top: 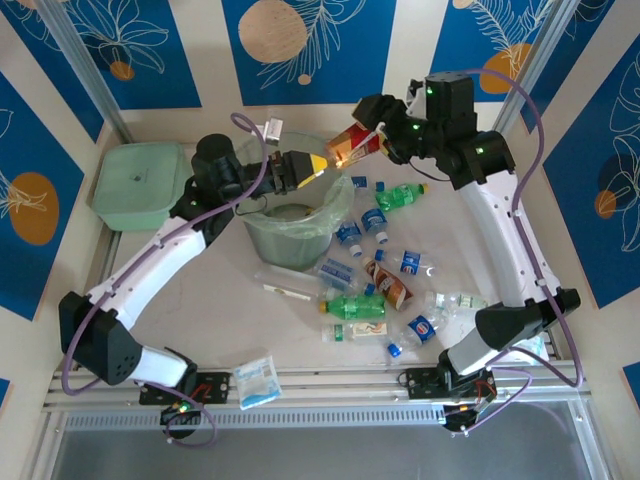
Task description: Put the plastic bottles in the bin
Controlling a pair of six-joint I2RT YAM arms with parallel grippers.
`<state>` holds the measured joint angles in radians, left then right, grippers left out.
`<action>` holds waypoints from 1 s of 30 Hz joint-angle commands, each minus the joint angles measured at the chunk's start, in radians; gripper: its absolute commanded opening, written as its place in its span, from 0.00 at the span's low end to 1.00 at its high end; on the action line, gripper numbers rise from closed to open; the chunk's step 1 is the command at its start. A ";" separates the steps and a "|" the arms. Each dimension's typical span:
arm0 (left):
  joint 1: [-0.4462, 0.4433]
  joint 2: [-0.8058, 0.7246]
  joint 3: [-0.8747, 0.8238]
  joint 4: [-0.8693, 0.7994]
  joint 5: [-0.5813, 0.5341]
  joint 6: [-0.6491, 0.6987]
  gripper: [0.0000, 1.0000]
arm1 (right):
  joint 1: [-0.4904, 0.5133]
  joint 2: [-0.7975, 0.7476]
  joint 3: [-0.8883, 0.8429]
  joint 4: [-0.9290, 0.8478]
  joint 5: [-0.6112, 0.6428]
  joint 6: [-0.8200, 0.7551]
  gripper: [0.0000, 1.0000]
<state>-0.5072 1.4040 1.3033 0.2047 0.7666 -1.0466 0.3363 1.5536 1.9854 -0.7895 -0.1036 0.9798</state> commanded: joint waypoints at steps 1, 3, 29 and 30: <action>0.024 -0.049 0.061 -0.141 -0.036 0.119 0.19 | -0.030 -0.053 -0.008 -0.033 0.051 -0.020 0.80; 0.041 -0.062 0.121 -0.301 -0.081 0.216 0.18 | -0.046 -0.064 -0.008 -0.082 0.124 -0.053 0.82; 0.085 0.073 0.440 -1.238 -0.570 0.691 0.63 | -0.173 -0.040 -0.292 -0.195 0.401 -0.198 0.86; 0.085 0.064 0.431 -1.221 -0.565 0.686 0.69 | -0.173 -0.026 -0.288 -0.198 0.406 -0.202 0.86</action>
<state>-0.4274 1.4887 1.7424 -1.0134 0.2153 -0.3706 0.1577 1.4944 1.6974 -0.9745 0.2710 0.8021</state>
